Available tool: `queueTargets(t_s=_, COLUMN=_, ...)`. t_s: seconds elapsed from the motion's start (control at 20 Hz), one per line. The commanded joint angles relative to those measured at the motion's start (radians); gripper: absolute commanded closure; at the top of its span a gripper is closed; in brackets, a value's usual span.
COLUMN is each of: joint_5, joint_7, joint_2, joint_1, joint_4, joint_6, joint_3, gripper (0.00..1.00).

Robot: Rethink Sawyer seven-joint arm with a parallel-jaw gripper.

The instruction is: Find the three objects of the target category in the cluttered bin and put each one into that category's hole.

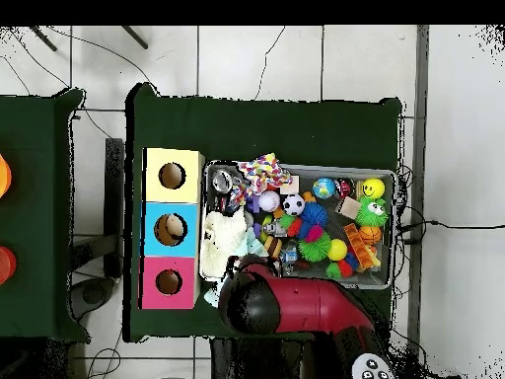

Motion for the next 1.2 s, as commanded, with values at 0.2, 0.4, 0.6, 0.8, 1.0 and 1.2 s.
queueTargets(t_s=0.2, joint_5=0.071, joint_7=-0.070, joint_2=-0.133, joint_1=-0.111, joint_4=-0.026, joint_6=0.261, joint_3=0.107, gripper=1.00)
queueTargets(t_s=0.4, joint_5=0.077, joint_7=-0.079, joint_2=-0.132, joint_1=-0.143, joint_4=-0.038, joint_6=0.283, joint_3=0.141, gripper=1.00)
queueTargets(t_s=0.6, joint_5=0.034, joint_7=-0.032, joint_2=-0.094, joint_1=-0.129, joint_4=-0.035, joint_6=0.222, joint_3=0.136, gripper=1.00)
queueTargets(t_s=0.8, joint_5=0.002, joint_7=0.015, joint_2=-0.037, joint_1=-0.123, joint_4=-0.016, joint_6=0.131, joint_3=0.122, gripper=1.00)
queueTargets(t_s=1.0, joint_5=-0.008, joint_7=0.042, joint_2=-0.024, joint_1=-0.118, joint_4=-0.001, joint_6=0.085, joint_3=0.102, gripper=1.00)
queueTargets(t_s=1.2, joint_5=-0.018, joint_7=0.035, joint_2=-0.021, joint_1=-0.103, joint_4=-0.017, joint_6=0.105, joint_3=0.090, gripper=1.00)
